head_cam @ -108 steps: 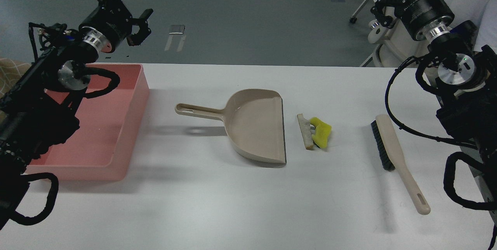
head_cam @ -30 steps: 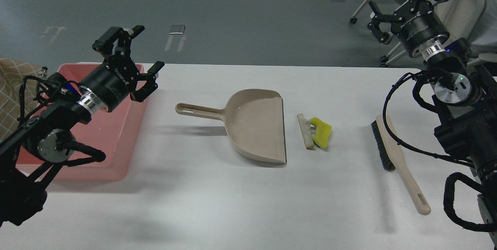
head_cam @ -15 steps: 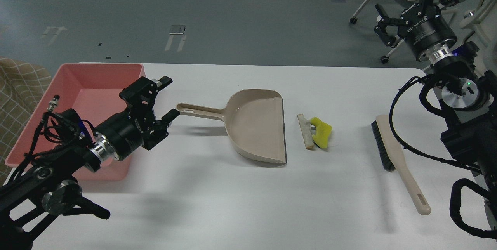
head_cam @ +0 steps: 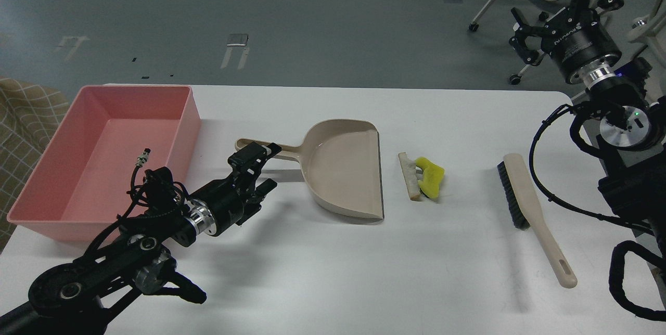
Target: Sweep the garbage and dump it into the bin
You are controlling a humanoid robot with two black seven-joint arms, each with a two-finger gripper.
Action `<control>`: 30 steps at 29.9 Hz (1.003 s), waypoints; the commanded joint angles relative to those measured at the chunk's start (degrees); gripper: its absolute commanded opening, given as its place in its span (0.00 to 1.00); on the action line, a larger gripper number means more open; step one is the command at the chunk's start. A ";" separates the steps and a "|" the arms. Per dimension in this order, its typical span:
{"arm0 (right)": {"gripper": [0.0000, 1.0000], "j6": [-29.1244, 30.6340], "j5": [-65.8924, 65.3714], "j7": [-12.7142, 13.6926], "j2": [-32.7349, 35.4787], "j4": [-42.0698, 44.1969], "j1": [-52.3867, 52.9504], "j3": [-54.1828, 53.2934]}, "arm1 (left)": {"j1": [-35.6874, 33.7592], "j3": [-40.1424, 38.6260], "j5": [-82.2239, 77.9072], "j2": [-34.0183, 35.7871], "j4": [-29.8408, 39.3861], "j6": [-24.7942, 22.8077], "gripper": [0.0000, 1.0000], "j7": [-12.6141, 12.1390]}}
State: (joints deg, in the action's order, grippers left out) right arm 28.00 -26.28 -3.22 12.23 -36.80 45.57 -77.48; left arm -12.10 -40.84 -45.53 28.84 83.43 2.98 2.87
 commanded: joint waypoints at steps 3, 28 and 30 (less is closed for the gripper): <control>1.00 0.00 0.00 -0.03 0.78 0.06 -0.13 -0.03 | -1.17 0.06 0.00 -2.90 -4.93 0.71 0.93 0.03; 1.00 0.00 0.00 -0.03 0.69 -0.03 -0.40 -0.03 | -6.71 -1.17 2.90 -4.58 -13.38 1.59 0.91 1.35; 1.00 0.00 0.00 -0.03 0.69 -0.03 -0.49 -0.03 | -6.71 -1.17 2.81 -4.58 -13.38 1.77 0.86 2.13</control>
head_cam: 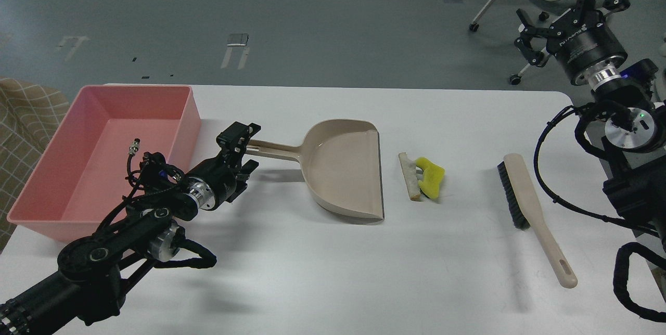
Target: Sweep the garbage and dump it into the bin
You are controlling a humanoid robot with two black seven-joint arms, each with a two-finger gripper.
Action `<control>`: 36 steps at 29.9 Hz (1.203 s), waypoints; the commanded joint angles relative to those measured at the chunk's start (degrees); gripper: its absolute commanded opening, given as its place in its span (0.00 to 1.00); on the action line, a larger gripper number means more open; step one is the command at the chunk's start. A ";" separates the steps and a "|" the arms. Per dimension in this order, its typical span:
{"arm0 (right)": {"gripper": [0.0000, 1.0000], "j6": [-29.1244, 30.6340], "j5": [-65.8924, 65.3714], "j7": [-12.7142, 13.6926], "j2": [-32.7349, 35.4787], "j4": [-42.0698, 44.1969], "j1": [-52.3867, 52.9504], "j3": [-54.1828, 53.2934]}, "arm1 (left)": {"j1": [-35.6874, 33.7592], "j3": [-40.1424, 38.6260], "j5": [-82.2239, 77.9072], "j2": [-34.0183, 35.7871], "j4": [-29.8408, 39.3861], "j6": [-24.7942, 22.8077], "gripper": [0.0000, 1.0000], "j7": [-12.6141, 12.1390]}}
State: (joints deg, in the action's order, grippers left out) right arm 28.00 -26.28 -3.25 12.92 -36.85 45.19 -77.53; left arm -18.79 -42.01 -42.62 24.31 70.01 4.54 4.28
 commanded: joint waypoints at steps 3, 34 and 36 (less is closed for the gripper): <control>1.00 0.00 0.00 0.00 0.00 0.02 -0.37 -0.08 | -0.37 0.09 -0.18 -0.05 0.13 0.20 0.69 1.08; 1.00 0.00 0.09 0.00 0.00 -0.07 -0.90 -0.08 | -1.43 1.06 -0.89 -0.23 0.13 0.03 0.34 2.05; 1.00 0.00 0.09 0.00 0.00 0.02 -0.98 -0.08 | -1.43 1.15 -1.06 -0.23 0.13 -0.06 0.32 2.23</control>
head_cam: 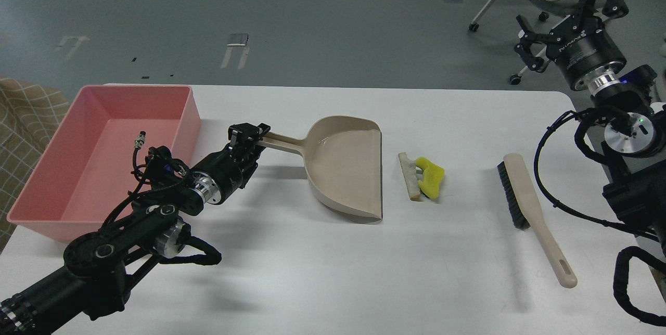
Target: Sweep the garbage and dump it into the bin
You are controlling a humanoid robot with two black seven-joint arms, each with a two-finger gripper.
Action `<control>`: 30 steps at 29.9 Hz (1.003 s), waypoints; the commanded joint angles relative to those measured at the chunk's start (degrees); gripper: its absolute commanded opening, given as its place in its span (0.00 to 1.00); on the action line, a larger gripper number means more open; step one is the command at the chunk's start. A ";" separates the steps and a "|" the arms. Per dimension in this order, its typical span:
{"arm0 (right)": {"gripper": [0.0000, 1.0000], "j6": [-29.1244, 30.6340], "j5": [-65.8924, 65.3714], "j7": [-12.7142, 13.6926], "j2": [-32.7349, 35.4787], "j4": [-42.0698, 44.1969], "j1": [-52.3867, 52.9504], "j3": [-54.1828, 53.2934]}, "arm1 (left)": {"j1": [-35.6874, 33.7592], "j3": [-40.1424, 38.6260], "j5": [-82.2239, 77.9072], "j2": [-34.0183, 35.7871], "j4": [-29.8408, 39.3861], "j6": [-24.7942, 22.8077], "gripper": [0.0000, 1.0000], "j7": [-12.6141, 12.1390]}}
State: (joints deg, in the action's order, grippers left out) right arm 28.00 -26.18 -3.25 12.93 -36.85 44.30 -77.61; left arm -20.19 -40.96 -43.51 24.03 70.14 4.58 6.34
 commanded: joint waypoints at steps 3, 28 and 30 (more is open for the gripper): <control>1.00 0.00 -0.01 0.00 -0.01 0.02 -0.17 0.00 | -0.02 0.27 -0.18 0.14 0.09 -0.18 0.30 1.04; 1.00 0.00 -0.01 0.00 0.87 -0.24 -0.35 -0.53 | -1.25 0.18 -3.60 4.97 5.18 -1.59 0.15 4.48; 1.00 0.00 -0.10 0.00 1.49 -0.33 -0.35 -0.53 | -1.69 0.18 -3.69 6.64 5.97 -2.29 0.14 4.56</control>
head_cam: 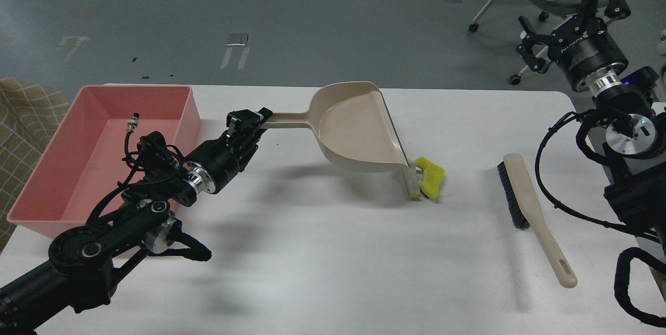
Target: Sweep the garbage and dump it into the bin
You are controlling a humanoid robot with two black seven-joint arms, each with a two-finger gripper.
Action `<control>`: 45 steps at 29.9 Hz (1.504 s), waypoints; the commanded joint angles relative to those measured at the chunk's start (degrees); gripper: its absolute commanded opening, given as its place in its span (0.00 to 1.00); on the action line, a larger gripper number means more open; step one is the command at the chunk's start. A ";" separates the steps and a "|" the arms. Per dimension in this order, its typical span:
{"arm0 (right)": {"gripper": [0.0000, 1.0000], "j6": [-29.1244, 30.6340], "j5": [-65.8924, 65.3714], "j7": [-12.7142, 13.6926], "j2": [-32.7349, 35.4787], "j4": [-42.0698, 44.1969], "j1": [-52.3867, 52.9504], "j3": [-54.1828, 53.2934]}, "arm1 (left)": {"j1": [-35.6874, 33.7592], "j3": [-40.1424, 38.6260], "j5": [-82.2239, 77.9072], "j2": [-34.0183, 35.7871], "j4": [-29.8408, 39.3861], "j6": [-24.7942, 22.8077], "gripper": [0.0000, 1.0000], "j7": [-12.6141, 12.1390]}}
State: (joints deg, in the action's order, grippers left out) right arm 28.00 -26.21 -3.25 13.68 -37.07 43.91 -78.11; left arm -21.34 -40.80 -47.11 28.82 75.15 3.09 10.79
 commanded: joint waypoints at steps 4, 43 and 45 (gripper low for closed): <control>1.00 0.00 -0.33 0.00 4.33 -1.51 -0.05 0.68 | -0.90 0.02 -0.26 6.15 2.37 -3.35 0.14 0.37; 0.95 0.00 -39.80 6.51 44.15 -44.23 -22.36 22.65 | -0.98 5.55 -8.00 9.76 3.78 -6.78 0.11 2.04; 1.00 0.00 -39.89 6.42 44.06 -45.37 -26.84 22.65 | -0.98 5.55 -8.00 9.76 3.78 -6.78 0.11 2.04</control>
State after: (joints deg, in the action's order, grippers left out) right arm 27.97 -66.06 3.17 57.65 -80.91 22.08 -55.52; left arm -22.33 -35.26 -55.12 38.58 78.95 -3.69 12.88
